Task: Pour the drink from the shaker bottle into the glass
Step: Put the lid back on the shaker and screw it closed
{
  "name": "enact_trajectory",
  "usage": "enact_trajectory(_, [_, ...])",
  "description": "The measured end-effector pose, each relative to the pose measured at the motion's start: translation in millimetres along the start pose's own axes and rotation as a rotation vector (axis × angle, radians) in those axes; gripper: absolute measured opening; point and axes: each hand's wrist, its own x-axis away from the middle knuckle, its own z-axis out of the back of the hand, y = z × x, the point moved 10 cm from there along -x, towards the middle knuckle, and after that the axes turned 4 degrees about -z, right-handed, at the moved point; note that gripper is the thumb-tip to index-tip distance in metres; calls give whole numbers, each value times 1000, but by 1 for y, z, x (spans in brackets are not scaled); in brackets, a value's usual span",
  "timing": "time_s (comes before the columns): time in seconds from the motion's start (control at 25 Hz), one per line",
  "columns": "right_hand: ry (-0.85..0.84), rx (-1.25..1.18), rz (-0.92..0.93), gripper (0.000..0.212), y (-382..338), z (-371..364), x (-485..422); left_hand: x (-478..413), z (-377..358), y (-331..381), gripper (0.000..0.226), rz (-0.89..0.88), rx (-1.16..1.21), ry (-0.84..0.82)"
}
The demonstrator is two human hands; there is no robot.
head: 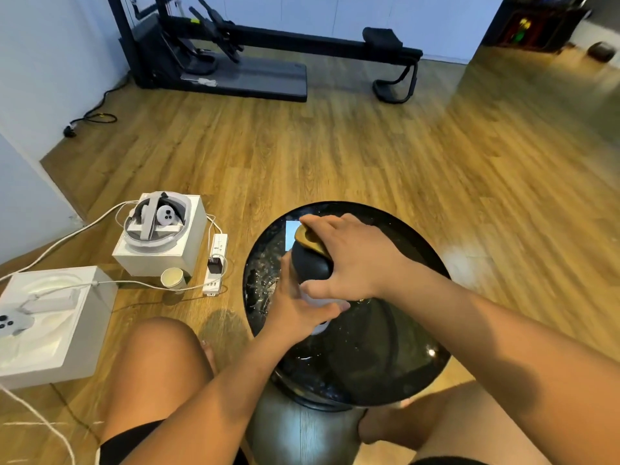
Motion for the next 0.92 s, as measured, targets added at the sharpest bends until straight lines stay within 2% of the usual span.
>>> enact_trajectory(0.28, [-71, 7, 31, 115, 0, -5, -4, -1, 6, 17, 111, -41, 19, -3])
enact_trajectory(0.44, [-45, -12, 29, 113, 1, -2, -7, -4, 12, 33, 130, -89, 122, -17])
enact_trajectory(0.64, [-34, -29, 48, 106, -1, 0, -9, 1, 6, 35, 104, -78, 208, 15])
enact_trajectory(0.76, [-32, -54, 83, 99, -3, 1, -8, -2, 6, 24, 109, -80, 240, 39])
enact_trajectory(0.92, [-90, -48, 227, 89, -12, 4, -11, -6, 5, 23, 111, -110, 242, 40])
